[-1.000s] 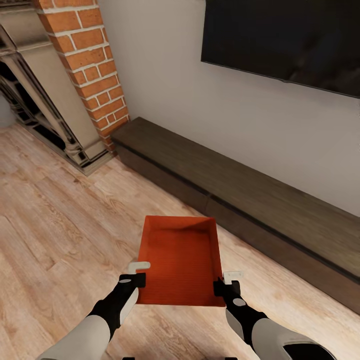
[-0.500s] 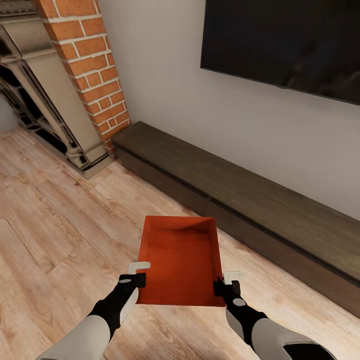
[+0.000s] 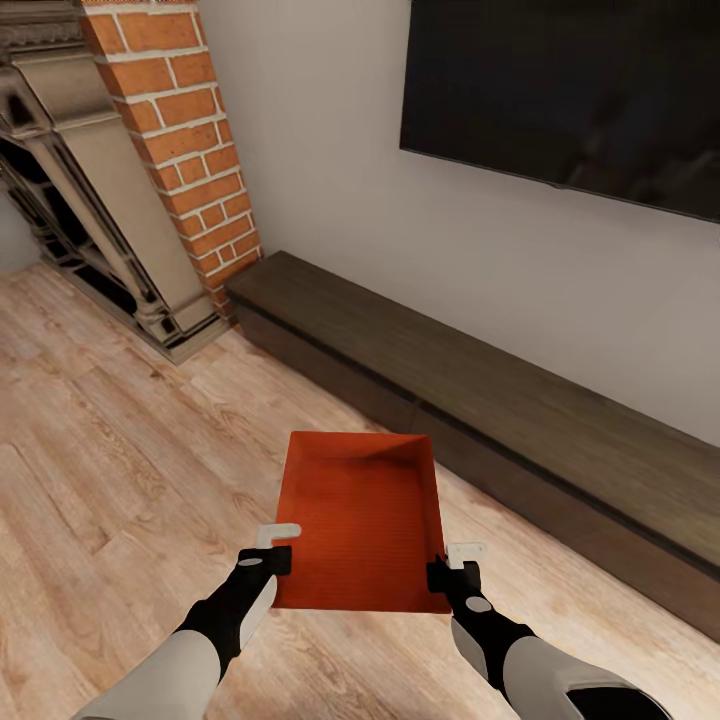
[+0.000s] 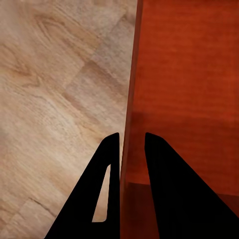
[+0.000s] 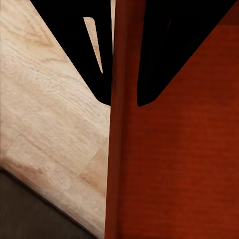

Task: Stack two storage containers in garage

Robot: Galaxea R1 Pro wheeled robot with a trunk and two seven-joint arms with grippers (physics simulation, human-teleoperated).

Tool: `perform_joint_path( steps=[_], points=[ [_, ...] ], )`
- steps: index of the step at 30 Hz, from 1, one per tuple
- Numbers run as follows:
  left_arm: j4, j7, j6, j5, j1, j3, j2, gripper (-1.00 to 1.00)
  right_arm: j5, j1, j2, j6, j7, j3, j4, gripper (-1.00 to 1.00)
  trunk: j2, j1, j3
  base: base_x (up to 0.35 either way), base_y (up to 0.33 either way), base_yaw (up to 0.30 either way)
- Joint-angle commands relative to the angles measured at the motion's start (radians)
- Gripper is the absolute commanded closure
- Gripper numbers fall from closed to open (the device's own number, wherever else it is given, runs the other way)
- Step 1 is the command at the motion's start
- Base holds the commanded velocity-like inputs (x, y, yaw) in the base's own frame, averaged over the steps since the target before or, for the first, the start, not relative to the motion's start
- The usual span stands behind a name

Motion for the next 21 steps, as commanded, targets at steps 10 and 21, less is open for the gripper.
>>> perform_joint_path(
  steps=[10,21],
  points=[
    [-0.024,0.012,-0.035,-0.01,-0.001,0.005,0.0,1.0,0.005,0.0,0.003,-0.001,-0.004,0.004,0.004,1.0,0.0,0.0,0.015,0.0,0.0,0.0],
    [-0.024,0.012,-0.035,-0.01,0.0,0.005,0.0,1.0,-0.03,0.0,0.002,0.001,-0.002,0.005,0.004,1.0,0.0,0.0,0.031,0.0,0.0,0.0]
  ],
)
